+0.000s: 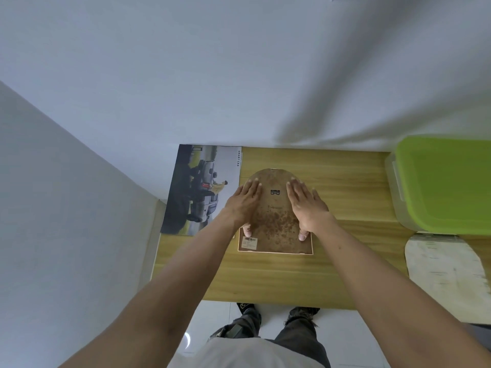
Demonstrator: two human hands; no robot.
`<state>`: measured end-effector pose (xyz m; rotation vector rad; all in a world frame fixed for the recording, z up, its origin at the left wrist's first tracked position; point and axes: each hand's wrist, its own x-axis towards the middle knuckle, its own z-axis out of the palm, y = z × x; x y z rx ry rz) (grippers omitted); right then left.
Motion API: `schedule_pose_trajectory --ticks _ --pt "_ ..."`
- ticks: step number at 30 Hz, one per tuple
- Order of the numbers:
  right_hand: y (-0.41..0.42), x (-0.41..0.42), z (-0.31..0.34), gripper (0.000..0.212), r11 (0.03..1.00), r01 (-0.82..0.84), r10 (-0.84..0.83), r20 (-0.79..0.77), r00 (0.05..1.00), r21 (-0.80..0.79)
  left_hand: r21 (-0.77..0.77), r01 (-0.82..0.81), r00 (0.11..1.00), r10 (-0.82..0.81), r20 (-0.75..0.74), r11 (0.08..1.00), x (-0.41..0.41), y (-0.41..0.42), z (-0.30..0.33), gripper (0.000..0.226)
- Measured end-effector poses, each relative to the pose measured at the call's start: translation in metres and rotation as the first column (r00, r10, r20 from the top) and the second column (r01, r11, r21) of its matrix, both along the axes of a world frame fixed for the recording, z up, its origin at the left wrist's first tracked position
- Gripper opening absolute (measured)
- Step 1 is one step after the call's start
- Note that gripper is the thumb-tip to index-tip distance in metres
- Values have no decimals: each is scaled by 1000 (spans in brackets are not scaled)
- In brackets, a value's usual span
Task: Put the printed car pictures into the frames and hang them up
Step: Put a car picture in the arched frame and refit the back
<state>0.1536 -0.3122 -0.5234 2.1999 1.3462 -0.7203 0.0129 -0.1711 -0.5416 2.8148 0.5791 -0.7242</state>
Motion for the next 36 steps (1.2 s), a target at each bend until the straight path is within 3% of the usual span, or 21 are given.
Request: schedule_pose_trajectory --ticks 2,7,14,18,22,25,28,36 --pt "6 3 -1 163 998 -44 43 -28 999 -41 -14 28 999 -28 -30 1000 5 4 0 108" --pt "17 5 0 164 990 -104 96 -85 992 -94 -59 55 995 -60 -78 997 10 10 -3 112" --pt "13 21 0 165 996 -80 72 -215 974 -29 -21 94 992 -96 -86 995 18 10 -2 101" --pt "17 21 4 165 993 -120 117 -124 985 -15 33 140 987 -137 -79 990 28 8 -1 88" --pt "27 17 -5 170 978 -202 201 -17 979 -57 37 204 974 -199 -108 978 31 16 -4 101" --pt "26 22 -8 171 973 -222 219 -46 975 -58 33 218 971 -214 -103 975 30 18 -5 104" --pt "24 29 -6 173 978 -207 205 -104 973 -15 39 250 960 -242 -139 967 33 18 -4 124" --pt "29 28 -6 173 987 -151 144 -116 983 -52 8 185 977 -183 -111 983 32 14 -1 102"
